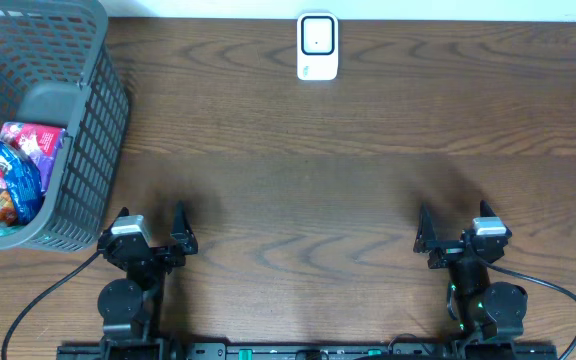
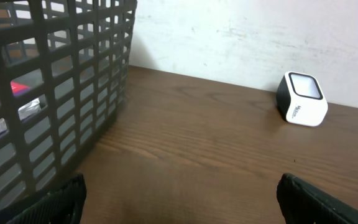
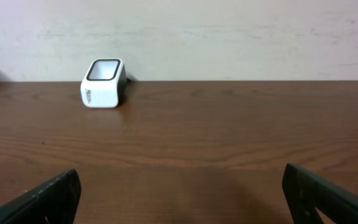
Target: Scan the item barcode
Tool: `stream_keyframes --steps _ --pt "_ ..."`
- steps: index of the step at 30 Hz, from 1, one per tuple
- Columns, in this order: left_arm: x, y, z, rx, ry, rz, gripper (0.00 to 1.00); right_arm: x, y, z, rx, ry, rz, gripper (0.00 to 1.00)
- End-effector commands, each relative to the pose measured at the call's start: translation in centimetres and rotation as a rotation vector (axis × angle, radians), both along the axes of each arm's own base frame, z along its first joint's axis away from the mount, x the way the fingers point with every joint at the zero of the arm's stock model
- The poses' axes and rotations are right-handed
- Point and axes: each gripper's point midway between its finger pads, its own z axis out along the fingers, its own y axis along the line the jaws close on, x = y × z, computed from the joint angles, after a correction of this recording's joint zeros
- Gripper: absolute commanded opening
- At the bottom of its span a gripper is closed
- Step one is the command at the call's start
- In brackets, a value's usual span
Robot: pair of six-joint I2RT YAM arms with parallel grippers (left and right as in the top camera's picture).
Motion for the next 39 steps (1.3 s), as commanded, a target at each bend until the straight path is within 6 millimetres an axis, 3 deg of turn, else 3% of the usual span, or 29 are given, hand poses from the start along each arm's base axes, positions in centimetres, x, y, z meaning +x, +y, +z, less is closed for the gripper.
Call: stream_keyframes --steps 1,7,11,19,24,32,39 --pt "-0.4 -0.2 2.9 -0.006 -0.056 -0.013 0.98 0.0 -0.2 -0.1 0.013 0.002 -0.011 0.99" --pt "-1.0 -0.2 4.2 -0.006 -0.023 -0.013 0.98 0.0 -0.2 -0.1 0.013 0.002 -0.011 0.99" --pt "-1.2 -0.2 4.0 -0.002 0.074 -0.014 0.98 0.0 -0.2 -0.1 0.013 0.002 -0.011 0.99" --pt "-0.2 -0.6 5.3 0.008 0.221 -0.041 0.98 0.0 -0.2 -0.1 0.013 0.002 -0.011 0.99" --pt "0.7 -1.5 7.3 -0.002 0.181 -0.094 0.98 0.0 -0.2 -0.1 0.013 0.002 -0.011 0.99" --pt "0.6 -3.7 9.7 -0.022 0.121 -0.220 0.98 0.0 -0.2 -0.1 0.013 0.002 -0.011 0.99" --pt "0.6 -3.7 10.4 -0.033 0.341 -0.223 0.98 0.0 -0.2 -0.1 0.013 0.002 -0.011 0.99"
